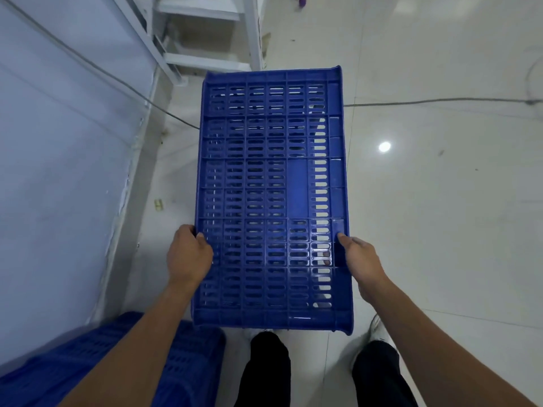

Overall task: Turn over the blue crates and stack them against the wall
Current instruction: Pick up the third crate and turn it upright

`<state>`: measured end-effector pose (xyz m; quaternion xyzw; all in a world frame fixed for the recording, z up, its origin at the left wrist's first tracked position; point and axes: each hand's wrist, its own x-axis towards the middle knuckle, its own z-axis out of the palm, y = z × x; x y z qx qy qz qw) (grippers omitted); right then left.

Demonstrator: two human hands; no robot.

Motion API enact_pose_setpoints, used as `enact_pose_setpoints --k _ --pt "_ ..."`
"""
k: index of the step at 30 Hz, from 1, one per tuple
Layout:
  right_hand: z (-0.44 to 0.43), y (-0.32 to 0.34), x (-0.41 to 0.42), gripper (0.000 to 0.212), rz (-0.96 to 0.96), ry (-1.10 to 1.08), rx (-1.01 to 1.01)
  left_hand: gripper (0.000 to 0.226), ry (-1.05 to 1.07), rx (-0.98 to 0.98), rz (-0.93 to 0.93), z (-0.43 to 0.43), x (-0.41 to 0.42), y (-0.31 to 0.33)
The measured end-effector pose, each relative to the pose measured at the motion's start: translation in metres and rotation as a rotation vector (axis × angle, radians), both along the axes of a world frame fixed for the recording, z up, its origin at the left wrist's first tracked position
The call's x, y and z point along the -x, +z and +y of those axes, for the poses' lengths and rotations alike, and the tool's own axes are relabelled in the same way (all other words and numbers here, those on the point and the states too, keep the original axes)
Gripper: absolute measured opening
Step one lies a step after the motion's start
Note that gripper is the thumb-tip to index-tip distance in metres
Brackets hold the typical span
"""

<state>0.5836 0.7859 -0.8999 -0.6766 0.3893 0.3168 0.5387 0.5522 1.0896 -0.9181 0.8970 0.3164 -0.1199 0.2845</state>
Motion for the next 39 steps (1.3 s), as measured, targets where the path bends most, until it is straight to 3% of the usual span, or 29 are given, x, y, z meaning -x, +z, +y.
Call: enact_pose_setpoints --k 4,7,11,24,35,39 --pt "-0.012 0.001 0.0 0.038 0.029 -0.157 0.032 0.012 -0.086 -0.028 0.016 -0.021 0.002 0.001" --pt "-0.033 0.008 0.0 0.07 -0.012 -0.207 0.081 0.011 -0.14 -0.012 0.033 -0.043 0.006 0.001" --pt "-0.067 0.017 0.004 0.048 -0.099 -0.225 0.137 0.012 -0.139 0.017 0.089 -0.084 0.008 -0.002" --pt "-0.184 0.044 0.018 0.046 -0.217 -0.198 0.377 0.022 -0.237 0.123 0.268 -0.211 -0.021 -0.007" --pt "-0.153 0.057 0.033 0.042 -0.356 -0.03 0.352 0.045 -0.21 0.201 0.504 -0.181 -0.038 -0.014" --pt "-0.124 0.059 0.03 0.034 -0.349 0.029 0.253 0.047 -0.215 0.203 0.488 -0.16 -0.039 -0.013"
